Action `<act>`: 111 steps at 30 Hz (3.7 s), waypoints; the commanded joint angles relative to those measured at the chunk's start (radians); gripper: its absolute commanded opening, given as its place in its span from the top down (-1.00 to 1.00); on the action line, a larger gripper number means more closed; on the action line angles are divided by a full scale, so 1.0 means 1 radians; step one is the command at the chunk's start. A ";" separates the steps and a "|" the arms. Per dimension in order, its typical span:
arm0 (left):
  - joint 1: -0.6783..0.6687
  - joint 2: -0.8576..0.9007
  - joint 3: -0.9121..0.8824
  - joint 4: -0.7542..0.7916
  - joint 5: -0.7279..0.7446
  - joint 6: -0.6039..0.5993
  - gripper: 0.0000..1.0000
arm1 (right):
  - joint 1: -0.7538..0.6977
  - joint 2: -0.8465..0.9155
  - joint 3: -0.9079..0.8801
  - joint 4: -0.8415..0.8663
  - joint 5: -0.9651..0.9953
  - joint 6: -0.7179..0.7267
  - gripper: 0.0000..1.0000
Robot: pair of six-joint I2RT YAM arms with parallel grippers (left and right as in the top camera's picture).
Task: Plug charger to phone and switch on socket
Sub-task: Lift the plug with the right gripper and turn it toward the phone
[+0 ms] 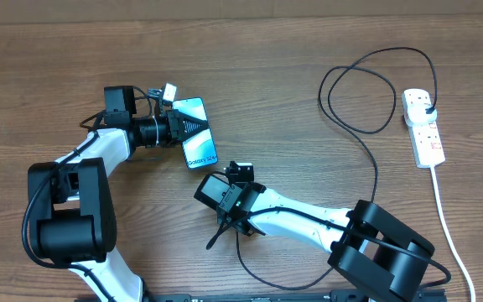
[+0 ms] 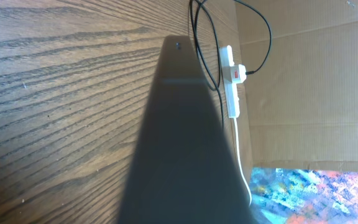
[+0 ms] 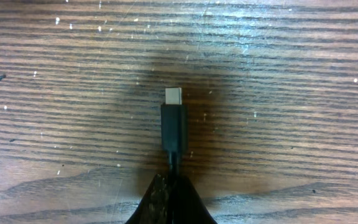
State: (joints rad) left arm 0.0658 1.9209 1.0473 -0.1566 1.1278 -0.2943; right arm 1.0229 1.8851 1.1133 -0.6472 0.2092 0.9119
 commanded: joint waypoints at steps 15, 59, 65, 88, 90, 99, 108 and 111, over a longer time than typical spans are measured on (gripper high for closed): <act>-0.001 -0.031 0.004 0.004 0.025 -0.017 0.92 | -0.020 -0.127 -0.005 -0.010 -0.098 -0.096 0.93; -0.001 -0.031 0.004 0.004 0.024 -0.017 0.92 | -0.204 -0.513 -0.377 0.373 -0.509 -0.381 0.92; -0.001 -0.031 0.004 0.004 0.024 -0.017 0.92 | -0.205 -0.495 -0.377 0.352 -0.510 -0.324 0.93; -0.001 -0.031 0.004 0.004 0.024 -0.017 0.92 | -0.204 -0.351 -0.377 0.442 -0.499 -0.363 0.93; -0.001 -0.031 0.004 0.004 0.024 -0.017 0.92 | -0.204 -0.345 -0.377 0.443 -0.499 -0.363 0.93; -0.001 -0.031 0.004 0.004 0.024 -0.017 0.92 | -0.204 -0.343 -0.377 0.454 -0.498 -0.364 0.93; -0.001 -0.031 0.004 0.004 0.024 -0.017 0.92 | -0.204 -0.343 -0.377 0.455 -0.499 -0.363 0.92; -0.001 -0.031 0.004 0.004 0.024 -0.017 0.92 | -0.204 -0.343 -0.377 0.455 -0.499 -0.363 0.93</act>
State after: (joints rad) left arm 0.0658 1.9209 1.0473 -0.1562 1.1278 -0.2981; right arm 0.8181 1.5330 0.7399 -0.2005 -0.2989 0.5648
